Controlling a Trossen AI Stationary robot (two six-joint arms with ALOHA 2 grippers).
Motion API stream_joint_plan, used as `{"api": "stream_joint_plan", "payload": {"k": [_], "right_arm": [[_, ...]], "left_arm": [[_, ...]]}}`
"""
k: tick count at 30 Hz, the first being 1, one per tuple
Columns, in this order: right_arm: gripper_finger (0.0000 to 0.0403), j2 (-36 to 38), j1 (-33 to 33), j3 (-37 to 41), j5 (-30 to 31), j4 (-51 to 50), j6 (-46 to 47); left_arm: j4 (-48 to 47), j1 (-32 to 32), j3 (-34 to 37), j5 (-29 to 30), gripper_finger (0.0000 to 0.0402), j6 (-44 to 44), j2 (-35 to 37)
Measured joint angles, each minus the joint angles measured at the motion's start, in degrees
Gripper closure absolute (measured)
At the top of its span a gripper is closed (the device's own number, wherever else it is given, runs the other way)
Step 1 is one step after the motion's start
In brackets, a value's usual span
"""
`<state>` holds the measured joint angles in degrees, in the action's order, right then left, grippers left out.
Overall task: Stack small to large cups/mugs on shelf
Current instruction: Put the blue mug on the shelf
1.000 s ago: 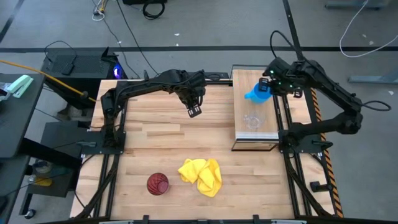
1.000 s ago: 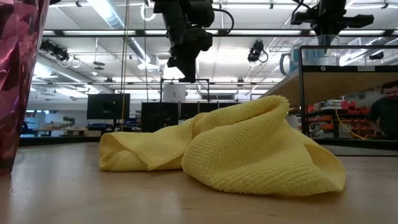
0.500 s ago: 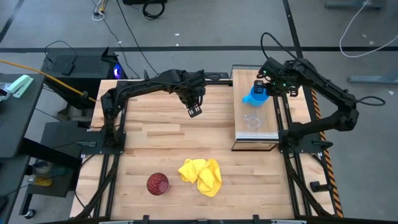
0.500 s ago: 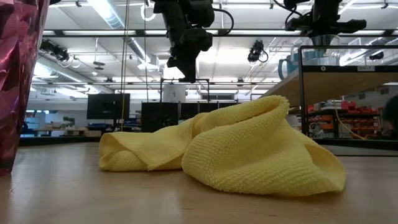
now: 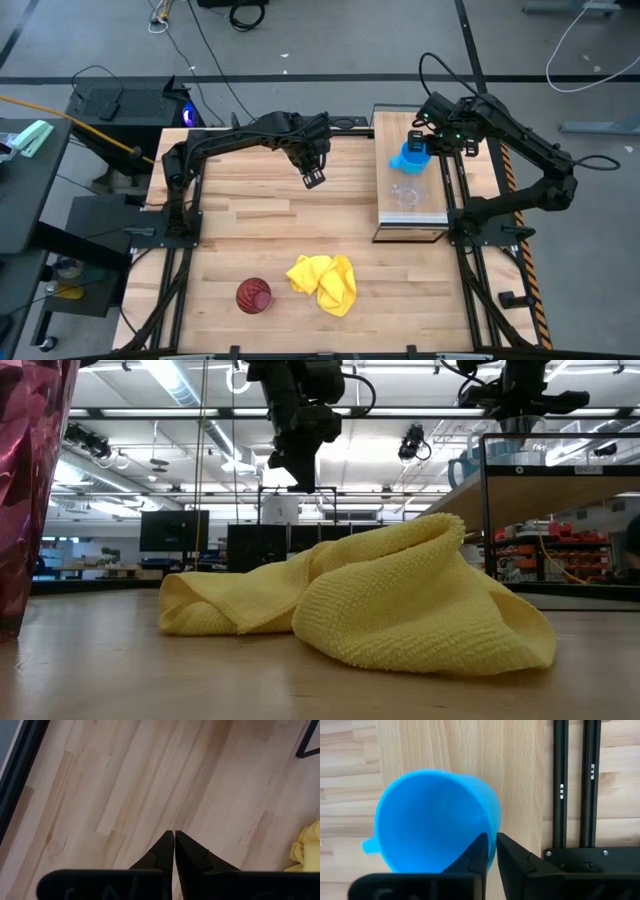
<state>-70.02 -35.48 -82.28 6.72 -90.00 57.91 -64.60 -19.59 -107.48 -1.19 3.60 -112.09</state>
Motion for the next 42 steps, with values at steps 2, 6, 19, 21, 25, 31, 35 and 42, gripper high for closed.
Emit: {"api": "stream_joint_plan", "payload": {"k": [2,6,19,21,25,31,35,42], "right_arm": [[0.0354,0.0,0.0,0.0,0.0,0.0,0.0],[0.0351,0.0,0.0,0.0,0.0,0.0,-0.5],[0.0351,1.8,0.0,0.0,0.0,0.0,-0.9],[0.0351,2.9,0.0,0.0,0.0,0.0,-0.7],[0.0351,5.4,0.0,-0.1,0.0,0.0,-0.7],[0.0351,10.1,0.0,-0.1,0.0,0.0,-6.3],[0.0362,13.0,0.0,-0.1,1.8,0.0,-10.3],[0.0397,14.7,0.0,-0.1,6.6,2.0,-18.2]], "left_arm": [[0.0,0.0,0.0,0.0,0.0378,0.0,0.0],[0.0,0.0,0.0,0.0,0.0387,0.0,0.0],[0.0,0.0,0.0,0.0,0.0374,-0.1,0.0],[0.1,0.0,0.0,0.0,0.0373,-0.2,0.0],[2.4,0.1,0.0,0.0,0.0378,0.2,0.0],[14.1,1.1,0.0,-0.5,0.0388,0.5,0.0],[22.6,1.2,0.0,-7.1,0.0389,0.7,0.0],[37.7,1.1,-0.1,-16.6,0.0382,7.7,-3.9]]}}
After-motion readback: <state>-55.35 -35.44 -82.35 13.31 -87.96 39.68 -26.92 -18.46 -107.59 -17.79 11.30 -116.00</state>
